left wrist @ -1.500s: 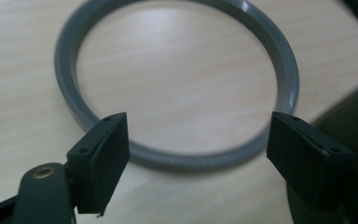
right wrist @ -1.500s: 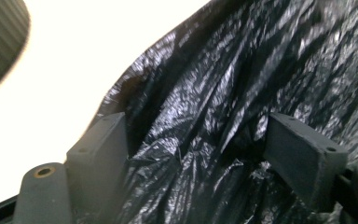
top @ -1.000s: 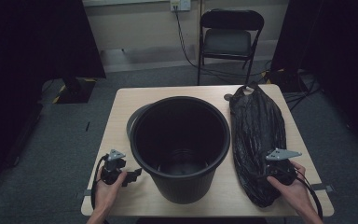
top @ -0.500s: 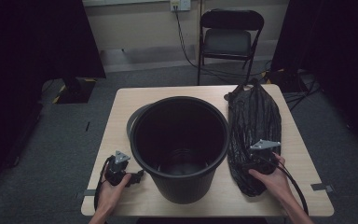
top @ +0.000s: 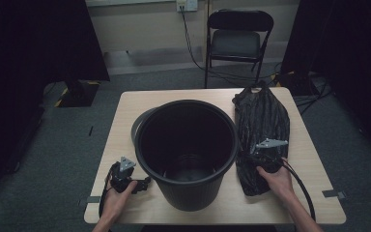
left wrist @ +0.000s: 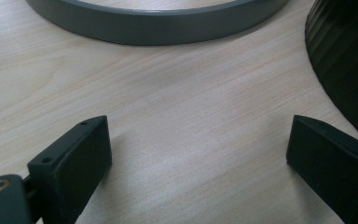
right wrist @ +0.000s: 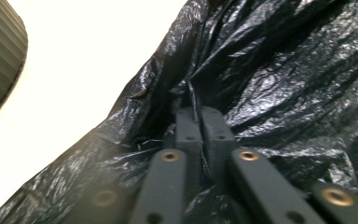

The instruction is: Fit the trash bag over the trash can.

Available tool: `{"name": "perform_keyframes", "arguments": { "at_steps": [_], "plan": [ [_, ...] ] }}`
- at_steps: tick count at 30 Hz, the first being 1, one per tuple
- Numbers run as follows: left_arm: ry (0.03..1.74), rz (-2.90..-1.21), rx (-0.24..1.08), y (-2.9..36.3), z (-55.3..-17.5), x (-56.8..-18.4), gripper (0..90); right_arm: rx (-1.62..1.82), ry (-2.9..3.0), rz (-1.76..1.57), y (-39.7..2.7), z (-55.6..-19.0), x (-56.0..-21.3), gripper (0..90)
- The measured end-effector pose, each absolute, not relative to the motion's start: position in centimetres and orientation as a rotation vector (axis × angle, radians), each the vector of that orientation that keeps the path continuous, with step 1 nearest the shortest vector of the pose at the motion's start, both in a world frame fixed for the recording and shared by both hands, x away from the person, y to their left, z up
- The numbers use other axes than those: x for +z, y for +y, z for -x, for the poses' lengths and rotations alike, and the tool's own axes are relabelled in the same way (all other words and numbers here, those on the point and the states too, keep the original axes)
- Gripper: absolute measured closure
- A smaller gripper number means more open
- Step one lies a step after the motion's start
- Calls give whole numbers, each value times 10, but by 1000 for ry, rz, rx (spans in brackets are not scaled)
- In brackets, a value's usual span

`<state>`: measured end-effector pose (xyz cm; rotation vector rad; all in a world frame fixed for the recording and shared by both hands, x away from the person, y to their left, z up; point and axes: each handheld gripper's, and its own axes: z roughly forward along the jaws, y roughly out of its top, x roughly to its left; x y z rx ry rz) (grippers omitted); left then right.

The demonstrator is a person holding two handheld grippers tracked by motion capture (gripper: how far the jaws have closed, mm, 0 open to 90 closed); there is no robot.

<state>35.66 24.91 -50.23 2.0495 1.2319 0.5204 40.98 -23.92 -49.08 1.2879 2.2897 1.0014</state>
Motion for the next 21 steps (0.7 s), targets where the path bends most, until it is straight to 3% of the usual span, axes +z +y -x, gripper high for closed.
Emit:
{"name": "perform_keyframes", "arguments": {
  "at_steps": [9, 14, 21],
  "plan": [
    [1225, -2063, 512, 250, -357, -502, 66, 1095, 2302, -1305, -240, -412, -486, 900],
    [1242, -2076, 470, 249, -360, -495, 175, 1194, 2287, -1295, -241, -410, -476, 900],
    [1188, -1943, 420, 247, -358, -474, 176, 1272, 2259, -1285, -243, -406, -462, 900]
  ]
}}
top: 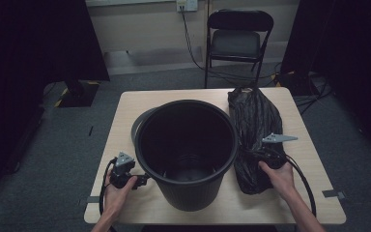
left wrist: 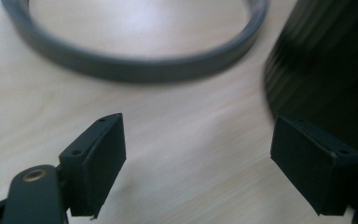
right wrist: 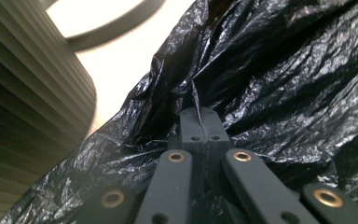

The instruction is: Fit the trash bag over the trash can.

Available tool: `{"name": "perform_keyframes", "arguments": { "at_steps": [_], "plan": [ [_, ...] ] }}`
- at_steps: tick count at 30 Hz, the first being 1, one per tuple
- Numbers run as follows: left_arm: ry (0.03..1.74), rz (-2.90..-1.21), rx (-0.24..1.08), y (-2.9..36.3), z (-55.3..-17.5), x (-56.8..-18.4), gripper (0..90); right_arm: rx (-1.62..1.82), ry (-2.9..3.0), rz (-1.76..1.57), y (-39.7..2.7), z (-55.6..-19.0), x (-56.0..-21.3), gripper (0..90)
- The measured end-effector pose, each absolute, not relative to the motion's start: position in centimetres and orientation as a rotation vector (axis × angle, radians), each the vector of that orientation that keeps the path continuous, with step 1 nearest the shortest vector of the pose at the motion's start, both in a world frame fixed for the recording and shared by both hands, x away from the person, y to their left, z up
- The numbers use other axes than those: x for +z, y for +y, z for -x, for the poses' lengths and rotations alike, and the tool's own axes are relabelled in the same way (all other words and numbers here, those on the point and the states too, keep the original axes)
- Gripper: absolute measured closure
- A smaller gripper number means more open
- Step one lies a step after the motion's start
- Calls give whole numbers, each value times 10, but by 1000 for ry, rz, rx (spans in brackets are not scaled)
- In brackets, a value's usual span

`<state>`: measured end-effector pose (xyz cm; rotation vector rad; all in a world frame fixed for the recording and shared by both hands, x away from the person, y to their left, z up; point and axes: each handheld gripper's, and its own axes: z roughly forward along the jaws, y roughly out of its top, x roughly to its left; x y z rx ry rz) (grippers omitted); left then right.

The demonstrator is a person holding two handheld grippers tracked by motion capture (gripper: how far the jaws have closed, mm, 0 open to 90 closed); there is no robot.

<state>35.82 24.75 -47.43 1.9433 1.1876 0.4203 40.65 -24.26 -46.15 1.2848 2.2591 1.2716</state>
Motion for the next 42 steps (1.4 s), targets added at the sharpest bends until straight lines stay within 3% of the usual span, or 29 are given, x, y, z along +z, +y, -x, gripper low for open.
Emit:
{"name": "perform_keyframes", "arguments": {
  "at_steps": [8, 11, 21, 42],
  "plan": [
    [1093, -1828, 407, 251, -358, -439, 188, 1405, 2242, -1201, -231, -407, -429, 900],
    [1047, -1867, 389, 251, -361, -432, 256, 1427, 2226, -1184, -230, -409, -419, 900],
    [1012, -1752, 500, 255, -373, -390, 230, 1561, 2160, -1102, -234, -419, -381, 900],
    [871, -1567, 558, 263, -389, -303, 249, 1745, 2028, -952, -235, -445, -297, 900]
  ]
}}
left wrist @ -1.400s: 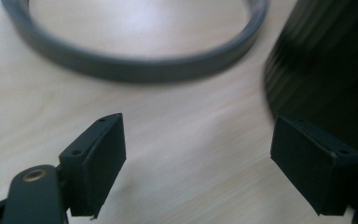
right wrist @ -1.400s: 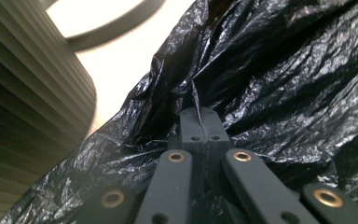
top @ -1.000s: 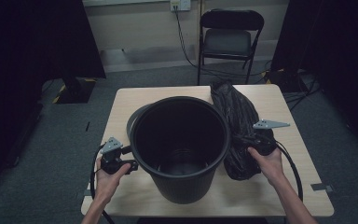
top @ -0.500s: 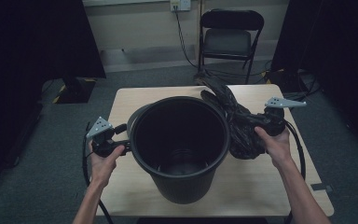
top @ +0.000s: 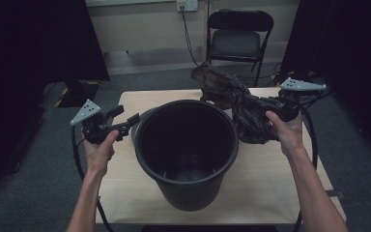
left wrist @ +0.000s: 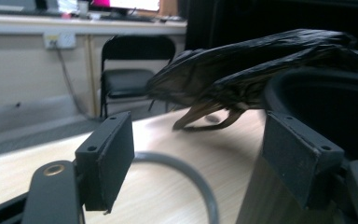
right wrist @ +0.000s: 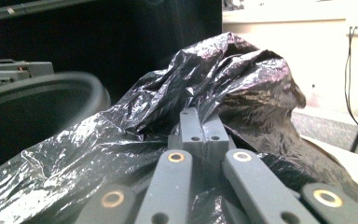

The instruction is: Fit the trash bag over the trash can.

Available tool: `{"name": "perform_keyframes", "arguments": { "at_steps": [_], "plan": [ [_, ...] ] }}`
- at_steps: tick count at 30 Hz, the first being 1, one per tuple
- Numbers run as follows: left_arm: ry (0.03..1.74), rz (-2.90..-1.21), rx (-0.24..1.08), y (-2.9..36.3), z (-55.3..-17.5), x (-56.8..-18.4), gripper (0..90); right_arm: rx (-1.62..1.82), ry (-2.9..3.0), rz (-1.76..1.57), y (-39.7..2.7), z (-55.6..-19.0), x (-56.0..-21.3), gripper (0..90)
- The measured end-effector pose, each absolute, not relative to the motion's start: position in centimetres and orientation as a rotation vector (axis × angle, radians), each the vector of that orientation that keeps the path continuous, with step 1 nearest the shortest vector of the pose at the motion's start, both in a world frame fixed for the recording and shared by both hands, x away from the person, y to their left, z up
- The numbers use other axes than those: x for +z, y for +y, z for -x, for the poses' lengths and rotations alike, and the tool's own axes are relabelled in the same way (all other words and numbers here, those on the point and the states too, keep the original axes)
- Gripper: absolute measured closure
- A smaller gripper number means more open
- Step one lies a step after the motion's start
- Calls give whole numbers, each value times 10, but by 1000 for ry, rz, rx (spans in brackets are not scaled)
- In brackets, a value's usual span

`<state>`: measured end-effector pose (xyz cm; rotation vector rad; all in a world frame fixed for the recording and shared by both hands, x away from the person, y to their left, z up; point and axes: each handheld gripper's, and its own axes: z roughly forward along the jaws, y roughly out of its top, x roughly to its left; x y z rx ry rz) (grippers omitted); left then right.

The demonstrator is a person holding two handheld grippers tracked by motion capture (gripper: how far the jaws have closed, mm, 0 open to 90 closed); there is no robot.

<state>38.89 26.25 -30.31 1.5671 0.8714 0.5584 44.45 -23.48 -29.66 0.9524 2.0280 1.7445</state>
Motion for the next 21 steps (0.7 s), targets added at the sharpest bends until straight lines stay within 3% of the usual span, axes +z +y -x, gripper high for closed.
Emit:
{"name": "perform_keyframes", "arguments": {
  "at_steps": [21],
  "plan": [
    [745, -1544, 552, 221, -390, -260, 234, 1972, 1980, -724, -190, -434, -217, 900]
  ]
}}
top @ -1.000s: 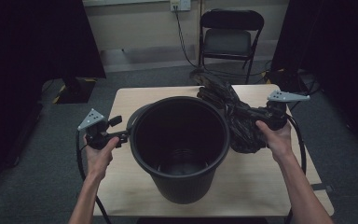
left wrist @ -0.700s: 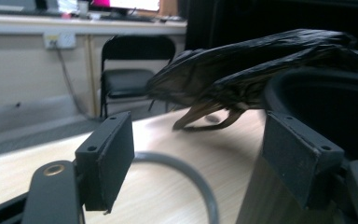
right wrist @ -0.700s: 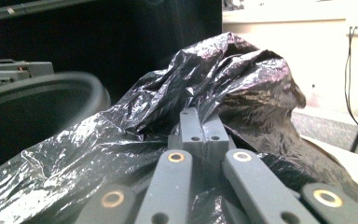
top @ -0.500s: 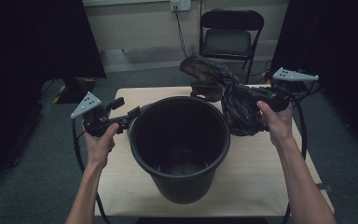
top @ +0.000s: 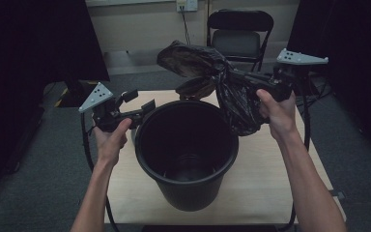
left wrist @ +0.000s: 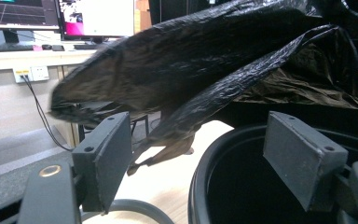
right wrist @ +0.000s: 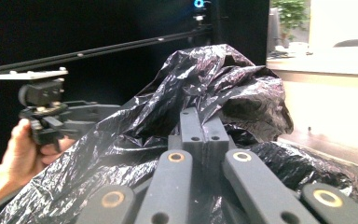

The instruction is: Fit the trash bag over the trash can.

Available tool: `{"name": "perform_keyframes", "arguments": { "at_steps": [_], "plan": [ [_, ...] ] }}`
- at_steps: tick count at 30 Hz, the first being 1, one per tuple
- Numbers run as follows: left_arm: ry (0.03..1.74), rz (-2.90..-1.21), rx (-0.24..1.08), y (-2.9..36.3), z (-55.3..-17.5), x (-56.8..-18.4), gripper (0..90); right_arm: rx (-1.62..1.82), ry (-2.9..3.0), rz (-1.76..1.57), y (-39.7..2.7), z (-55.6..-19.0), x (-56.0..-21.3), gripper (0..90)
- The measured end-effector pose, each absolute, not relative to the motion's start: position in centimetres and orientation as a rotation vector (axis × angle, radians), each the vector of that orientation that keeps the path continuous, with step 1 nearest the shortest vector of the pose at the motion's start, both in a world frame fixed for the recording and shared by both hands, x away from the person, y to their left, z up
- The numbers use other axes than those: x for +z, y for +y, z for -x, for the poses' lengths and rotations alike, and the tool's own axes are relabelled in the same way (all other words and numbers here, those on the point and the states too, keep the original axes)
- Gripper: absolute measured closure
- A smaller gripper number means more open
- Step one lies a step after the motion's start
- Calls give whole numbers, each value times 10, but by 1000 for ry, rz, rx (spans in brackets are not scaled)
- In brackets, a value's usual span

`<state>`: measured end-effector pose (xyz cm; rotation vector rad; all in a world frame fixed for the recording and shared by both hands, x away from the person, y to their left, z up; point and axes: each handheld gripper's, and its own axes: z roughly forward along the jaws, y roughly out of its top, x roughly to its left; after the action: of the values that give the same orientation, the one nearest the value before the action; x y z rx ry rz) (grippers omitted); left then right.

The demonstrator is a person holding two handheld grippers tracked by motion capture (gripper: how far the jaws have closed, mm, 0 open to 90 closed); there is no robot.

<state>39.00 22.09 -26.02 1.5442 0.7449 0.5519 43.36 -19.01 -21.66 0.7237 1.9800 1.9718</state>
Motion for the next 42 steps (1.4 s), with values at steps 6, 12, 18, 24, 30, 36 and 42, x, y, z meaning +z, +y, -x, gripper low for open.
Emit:
{"name": "perform_keyframes", "arguments": {
  "at_steps": [6, 12, 18, 24, 30, 36, 42],
  "plan": [
    [724, -1560, 548, 213, -391, -256, 234, 1957, 2056, -669, -162, -428, -219, 900],
    [698, -1534, 550, 209, -389, -242, 212, 1933, 2127, -571, -129, -418, -210, 900],
    [665, -1489, 538, 207, -390, -229, 153, 1851, 2227, -504, -102, -411, -211, 900],
    [575, -1572, 515, 198, -399, -226, 338, 1798, 2331, -437, -82, -409, -218, 898],
    [490, -1647, 440, 197, -398, -236, 812, 1703, 2376, -433, -81, -407, -220, 687],
    [456, -1669, 406, 202, -387, -245, 866, 1709, 2323, -460, -97, -401, -220, 524],
    [447, -1703, 397, 207, -375, -258, 836, 1692, 2243, -586, -126, -405, -236, 463]
  ]
}}
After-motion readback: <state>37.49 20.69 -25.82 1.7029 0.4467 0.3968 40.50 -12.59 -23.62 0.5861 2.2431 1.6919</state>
